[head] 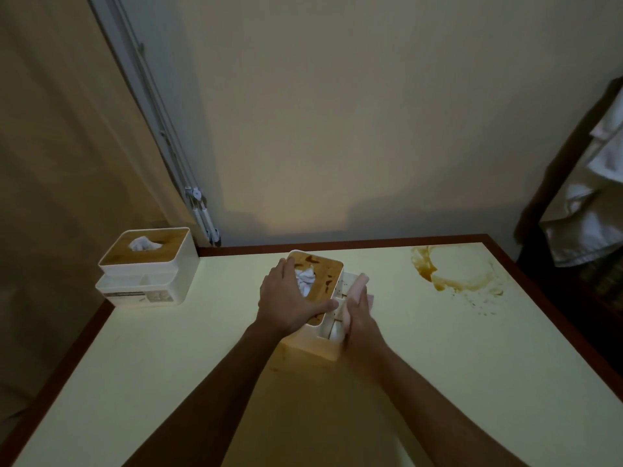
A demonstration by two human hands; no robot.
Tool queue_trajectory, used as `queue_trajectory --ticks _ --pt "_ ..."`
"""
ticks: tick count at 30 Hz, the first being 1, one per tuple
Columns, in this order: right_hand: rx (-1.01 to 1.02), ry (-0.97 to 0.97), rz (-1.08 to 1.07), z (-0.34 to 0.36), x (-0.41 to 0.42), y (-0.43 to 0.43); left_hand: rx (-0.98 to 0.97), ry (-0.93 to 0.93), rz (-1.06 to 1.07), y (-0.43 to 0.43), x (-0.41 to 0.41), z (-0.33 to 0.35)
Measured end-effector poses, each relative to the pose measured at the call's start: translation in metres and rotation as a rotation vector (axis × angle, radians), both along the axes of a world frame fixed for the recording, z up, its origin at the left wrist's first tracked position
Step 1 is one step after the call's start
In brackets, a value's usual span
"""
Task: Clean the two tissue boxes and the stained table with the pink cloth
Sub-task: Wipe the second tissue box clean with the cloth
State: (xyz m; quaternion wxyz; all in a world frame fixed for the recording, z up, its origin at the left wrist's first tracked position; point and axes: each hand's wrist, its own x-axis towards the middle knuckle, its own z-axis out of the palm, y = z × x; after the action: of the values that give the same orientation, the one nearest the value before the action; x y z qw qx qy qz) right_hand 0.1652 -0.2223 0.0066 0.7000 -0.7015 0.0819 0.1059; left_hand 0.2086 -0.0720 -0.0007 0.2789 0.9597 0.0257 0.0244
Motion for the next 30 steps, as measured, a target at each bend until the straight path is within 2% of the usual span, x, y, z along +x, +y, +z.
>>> queue_trajectory --ticks 2,4,9,14,17,20,25,30 --pt "0.007 0.125 -0.093 -0.005 0.034 -0.002 -0.021 -0.008 0.002 0.000 0.000 0.001" --pt "0.118 0.211 -0.155 -0.009 0.052 -0.008 -0.039 -0.012 0.006 0.001 0.000 0.000" --pt "0.312 0.270 -0.389 0.000 0.039 -0.026 -0.104 -0.020 0.009 0.004 0.002 -0.002" --pt "0.452 0.232 -0.511 0.009 0.023 -0.058 -0.108 0.041 -0.120 0.006 0.006 0.019" --pt "0.546 0.168 -0.527 0.022 0.013 -0.074 0.084 0.187 -0.199 0.008 0.019 0.037" --pt "0.619 0.106 -0.545 0.039 0.007 -0.086 0.196 0.316 -0.265 0.009 0.034 0.058" --pt "0.748 0.006 -0.474 0.061 0.007 -0.096 0.287 0.445 -0.498 0.004 0.049 0.088" --pt "0.876 -0.036 -0.379 0.061 0.007 -0.095 0.302 0.444 -0.702 -0.006 0.057 0.095"
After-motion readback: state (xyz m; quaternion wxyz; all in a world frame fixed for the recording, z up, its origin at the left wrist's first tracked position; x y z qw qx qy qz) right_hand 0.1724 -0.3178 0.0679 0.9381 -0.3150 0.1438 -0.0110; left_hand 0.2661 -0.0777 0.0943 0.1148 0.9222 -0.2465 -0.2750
